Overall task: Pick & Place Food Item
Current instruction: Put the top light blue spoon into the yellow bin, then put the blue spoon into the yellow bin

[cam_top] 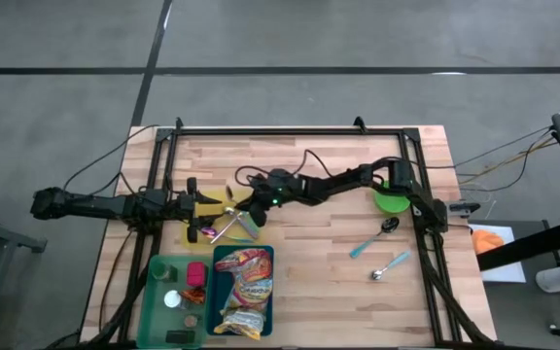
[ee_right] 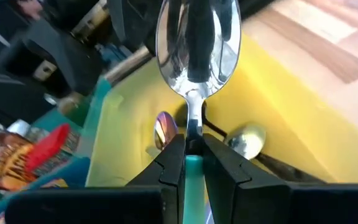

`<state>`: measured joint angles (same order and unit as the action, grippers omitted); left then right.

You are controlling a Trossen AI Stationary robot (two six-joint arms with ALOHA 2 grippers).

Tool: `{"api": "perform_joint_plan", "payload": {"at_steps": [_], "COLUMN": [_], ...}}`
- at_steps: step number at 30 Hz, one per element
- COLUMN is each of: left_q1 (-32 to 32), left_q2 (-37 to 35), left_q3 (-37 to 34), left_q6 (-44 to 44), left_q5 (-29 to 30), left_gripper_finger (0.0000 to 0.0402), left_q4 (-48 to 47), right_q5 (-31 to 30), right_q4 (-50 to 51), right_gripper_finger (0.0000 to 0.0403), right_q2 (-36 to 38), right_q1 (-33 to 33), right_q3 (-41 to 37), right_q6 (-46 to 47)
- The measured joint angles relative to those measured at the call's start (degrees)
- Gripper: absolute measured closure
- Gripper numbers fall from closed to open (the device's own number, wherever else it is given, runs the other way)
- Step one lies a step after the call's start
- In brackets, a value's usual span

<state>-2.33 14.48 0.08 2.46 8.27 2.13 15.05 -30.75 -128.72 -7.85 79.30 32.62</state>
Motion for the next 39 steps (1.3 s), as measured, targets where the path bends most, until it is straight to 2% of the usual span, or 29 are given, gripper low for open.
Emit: {"api": "perform_joint_plan", "payload": {"at_steps": [11,17,28,39], "left_q1": [0.00,-0.01,-0.02,0.00], "left_q2": [0.00,0.00,0.00,0.00], "left_q3": [0.00,0.00,0.00,0.00], "left_q6": [0.02,0.01,0.01,0.00], "left_q5": [0.00,0.01,0.02,0.01], "left_gripper_finger": [0.0212,0.0212,0.0212,0.0212], "left_q4": [0.02,0.01,0.02,0.01], "right_q5": [-0.07,-4.31,-4.68,-4.64], "right_q4": [29.38,38.20,39.17,39.18], "right_gripper_finger": [0.0368,0.0368,0.0363,0.0274], "right_q2": [0.06,0.06,0.06,0.06], "right_q1": [0.02,-0.01,0.00,0.00], "right_q3": [12.32,16.47,16.90,16.86], "right_q6": [-7.40,-10.24,-10.31,-10.15]}}
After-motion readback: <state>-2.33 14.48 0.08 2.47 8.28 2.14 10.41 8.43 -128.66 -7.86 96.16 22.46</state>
